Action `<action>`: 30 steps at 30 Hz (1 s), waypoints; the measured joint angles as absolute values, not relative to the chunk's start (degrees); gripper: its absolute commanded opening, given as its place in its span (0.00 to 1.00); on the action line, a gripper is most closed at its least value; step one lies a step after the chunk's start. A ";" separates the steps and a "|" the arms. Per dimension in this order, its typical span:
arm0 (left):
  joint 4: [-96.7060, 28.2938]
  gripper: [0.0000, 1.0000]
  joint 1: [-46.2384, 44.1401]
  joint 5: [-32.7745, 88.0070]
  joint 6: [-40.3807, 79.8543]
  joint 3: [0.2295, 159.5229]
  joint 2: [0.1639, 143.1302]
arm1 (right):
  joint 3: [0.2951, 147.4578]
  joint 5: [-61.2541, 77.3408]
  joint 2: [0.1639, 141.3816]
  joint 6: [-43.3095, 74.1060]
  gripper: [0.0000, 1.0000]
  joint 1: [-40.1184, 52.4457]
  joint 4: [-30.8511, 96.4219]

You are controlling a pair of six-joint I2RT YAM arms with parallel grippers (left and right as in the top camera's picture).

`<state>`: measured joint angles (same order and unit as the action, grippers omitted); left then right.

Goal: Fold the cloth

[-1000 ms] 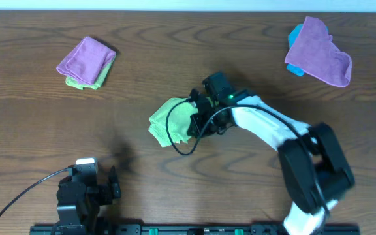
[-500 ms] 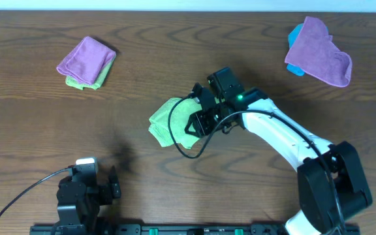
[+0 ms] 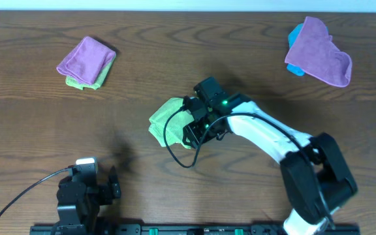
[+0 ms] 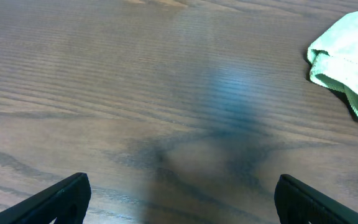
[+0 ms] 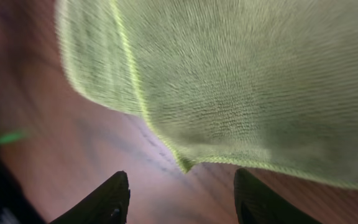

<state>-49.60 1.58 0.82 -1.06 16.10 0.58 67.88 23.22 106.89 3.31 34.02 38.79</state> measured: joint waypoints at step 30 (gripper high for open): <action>-49.60 0.95 1.58 0.82 -1.06 16.10 0.58 | 68.36 16.86 111.50 -1.28 0.36 39.42 37.04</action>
